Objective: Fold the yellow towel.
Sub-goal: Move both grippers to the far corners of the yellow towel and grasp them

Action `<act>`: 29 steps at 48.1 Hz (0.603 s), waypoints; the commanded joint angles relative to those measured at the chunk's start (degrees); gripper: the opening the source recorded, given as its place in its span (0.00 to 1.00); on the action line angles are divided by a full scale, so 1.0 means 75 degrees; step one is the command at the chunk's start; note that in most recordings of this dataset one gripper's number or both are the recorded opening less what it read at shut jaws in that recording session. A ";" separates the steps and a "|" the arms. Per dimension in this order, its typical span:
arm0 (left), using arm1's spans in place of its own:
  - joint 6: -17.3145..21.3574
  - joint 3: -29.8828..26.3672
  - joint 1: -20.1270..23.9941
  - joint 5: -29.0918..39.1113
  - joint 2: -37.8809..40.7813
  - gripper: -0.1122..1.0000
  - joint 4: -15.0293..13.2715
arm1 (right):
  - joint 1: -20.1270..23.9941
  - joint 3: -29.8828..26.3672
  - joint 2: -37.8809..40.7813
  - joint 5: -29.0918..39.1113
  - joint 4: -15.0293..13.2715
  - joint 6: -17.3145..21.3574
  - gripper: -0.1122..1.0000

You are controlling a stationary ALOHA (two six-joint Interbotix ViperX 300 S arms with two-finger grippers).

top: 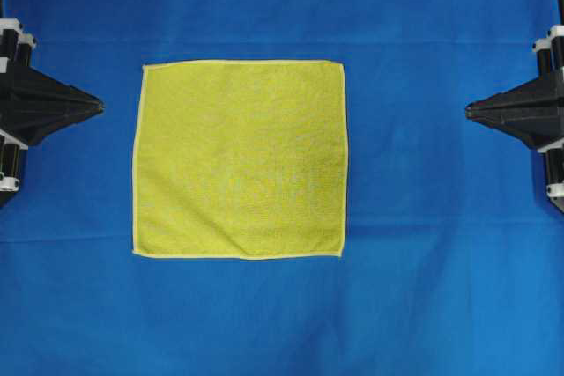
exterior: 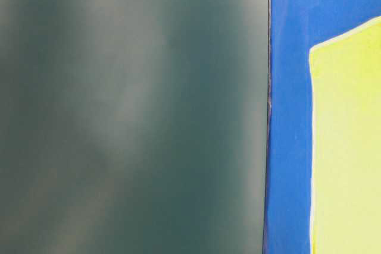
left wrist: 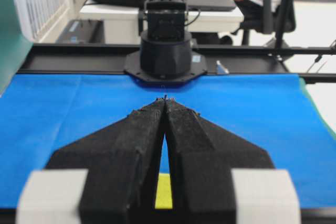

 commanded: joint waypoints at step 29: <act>-0.0070 -0.0234 0.1758 0.1348 0.1547 0.11 -0.0199 | -0.2051 -0.1641 0.3668 0.1313 0.0059 0.0340 0.11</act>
